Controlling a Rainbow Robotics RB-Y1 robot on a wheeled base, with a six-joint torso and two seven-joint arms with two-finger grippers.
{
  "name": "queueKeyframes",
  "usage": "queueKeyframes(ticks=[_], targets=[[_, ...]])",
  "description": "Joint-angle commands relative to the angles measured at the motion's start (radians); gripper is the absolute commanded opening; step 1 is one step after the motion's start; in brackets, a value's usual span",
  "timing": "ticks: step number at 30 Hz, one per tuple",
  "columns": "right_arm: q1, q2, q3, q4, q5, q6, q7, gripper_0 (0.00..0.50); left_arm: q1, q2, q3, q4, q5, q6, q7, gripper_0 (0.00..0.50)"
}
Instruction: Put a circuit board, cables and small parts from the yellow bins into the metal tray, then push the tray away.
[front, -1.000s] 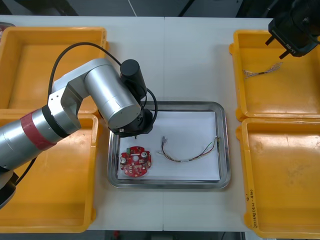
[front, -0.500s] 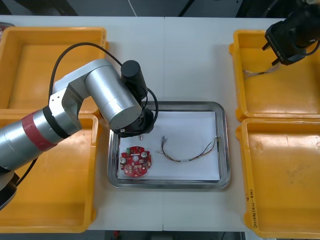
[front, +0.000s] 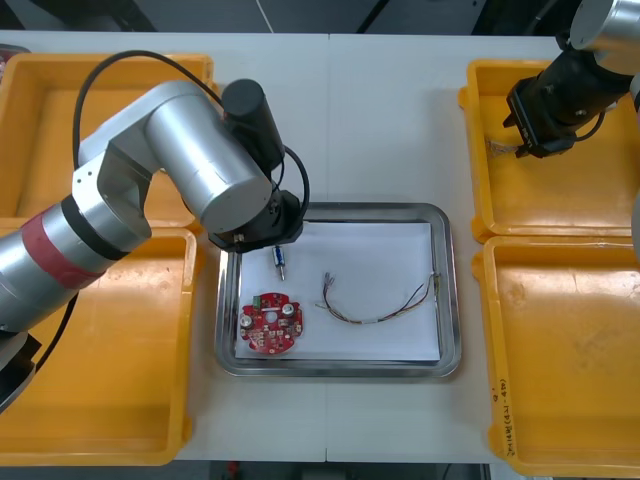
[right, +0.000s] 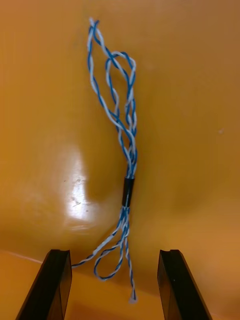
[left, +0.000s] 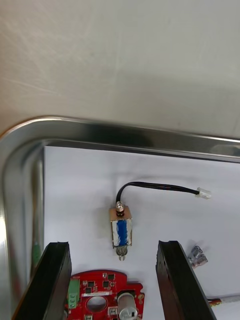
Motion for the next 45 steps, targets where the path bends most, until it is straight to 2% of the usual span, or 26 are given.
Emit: queueKeyframes(ticks=[1, 3, 10, 21, 32, 39, 40, 41, 43, 44, 45], targets=[[-0.059, 0.010, 0.001, 0.032, 0.009, -0.040, -0.064, 0.500, -0.031, -0.002, 0.097, -0.049, 0.023, 0.077, 0.074, 0.500], [-0.059, 0.012, 0.001, 0.060, 0.009, -0.078, -0.074, 0.500, -0.051, 0.010, 0.161, -0.049, 0.052, 0.125, 0.077, 0.500], [-0.057, 0.016, -0.002, 0.083, 0.014, -0.136, -0.088, 0.500, -0.077, 0.052, 0.290, -0.049, 0.083, 0.222, 0.075, 0.500], [-0.051, 0.032, -0.007, 0.126, 0.011, -0.156, -0.100, 0.500, -0.091, 0.119, 0.407, -0.026, 0.095, 0.285, 0.078, 0.500], [-0.006, 0.044, -0.005, 0.124, 0.012, -0.156, -0.104, 0.500, -0.161, 0.135, 0.448, 0.194, 0.057, 0.255, 0.075, 0.500], [0.017, 0.045, 0.004, 0.126, 0.017, -0.158, -0.104, 0.500, -0.224, 0.133, 0.456, 0.396, 0.043, 0.165, 0.077, 0.500], [0.017, 0.045, 0.006, 0.124, 0.017, -0.159, -0.104, 0.488, -0.230, 0.133, 0.456, 0.410, 0.043, 0.159, 0.077, 0.500], [0.020, 0.045, 0.004, 0.124, 0.017, -0.166, -0.104, 0.391, -0.244, 0.133, 0.456, 0.450, 0.042, 0.139, 0.077, 0.500], [0.023, 0.045, 0.006, 0.124, 0.017, -0.169, -0.105, 0.229, -0.252, 0.133, 0.457, 0.474, 0.042, 0.125, 0.077, 0.500], [0.026, 0.044, 0.006, 0.126, 0.017, -0.175, -0.105, 0.000, -0.263, 0.133, 0.460, 0.513, 0.043, 0.107, 0.077, 0.500], [0.027, 0.045, 0.006, 0.126, 0.017, -0.176, -0.105, 0.000, -0.266, 0.132, 0.460, 0.523, 0.043, 0.099, 0.077, 0.500]])
